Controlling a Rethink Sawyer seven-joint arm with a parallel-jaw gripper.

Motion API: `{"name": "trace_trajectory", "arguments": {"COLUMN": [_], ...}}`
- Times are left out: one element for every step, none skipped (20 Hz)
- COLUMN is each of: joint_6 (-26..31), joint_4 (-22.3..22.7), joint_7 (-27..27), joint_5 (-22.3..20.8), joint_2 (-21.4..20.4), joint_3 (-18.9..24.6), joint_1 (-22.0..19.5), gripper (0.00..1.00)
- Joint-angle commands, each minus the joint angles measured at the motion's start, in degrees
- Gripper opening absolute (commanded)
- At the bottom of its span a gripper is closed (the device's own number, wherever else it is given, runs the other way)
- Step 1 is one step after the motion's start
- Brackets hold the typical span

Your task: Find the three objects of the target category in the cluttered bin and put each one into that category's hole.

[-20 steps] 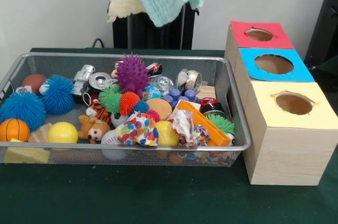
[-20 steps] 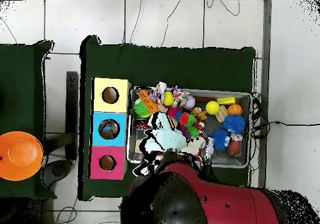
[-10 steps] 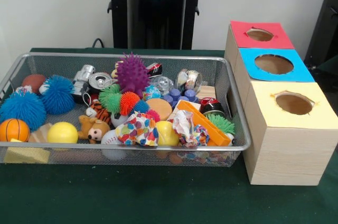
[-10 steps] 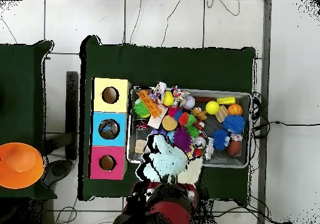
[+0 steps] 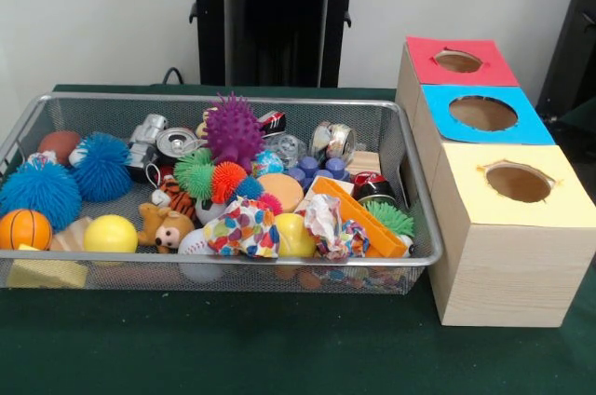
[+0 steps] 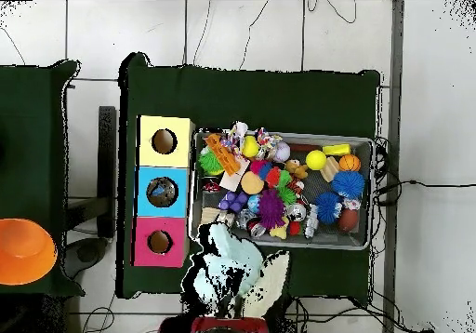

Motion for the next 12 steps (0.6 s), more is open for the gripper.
{"name": "trace_trajectory", "arguments": {"joint_6": [7.14, 6.92, 6.82, 6.8, 6.94, 7.1, 7.28, 7.58, 7.87, 8.28, 8.7, 9.0], "joint_4": [10.34, 10.72, 10.96, 11.22, 11.35, 11.54, 11.61, 11.68, 11.75, 11.77, 11.8, 11.81], "joint_7": [-25.29, -25.54, -25.61, -25.55, -25.34, -25.11, -24.75, -24.32, -23.9, -23.29, -22.69, -22.07], "joint_5": [-0.74, -0.94, -1.29, -1.57, -1.99, -2.36, -2.8, -3.24, -3.69, -4.21, -4.73, -5.26], "joint_2": [-7.48, -7.96, -8.45, -8.94, -9.47, -10.11, -10.64, -11.27, -11.89, -12.58, -13.28, -13.92], "joint_3": [-17.02, -18.09, -19.38, -20.43, -21.58, -22.47, -23.54, -24.47, -25.4, -26.22, -27.05, -27.98], "joint_1": [3.89, 4.83, 6.06, 7.17, 8.46, 9.57, 10.9, 12.15, 13.39, 14.61, 15.82, 17.16], "gripper": [0.0, 0.0, 0.0, 0.0, 0.0, 0.0, 0.0, 0.0, 0.0, 0.0, 0.0, 0.0]}}
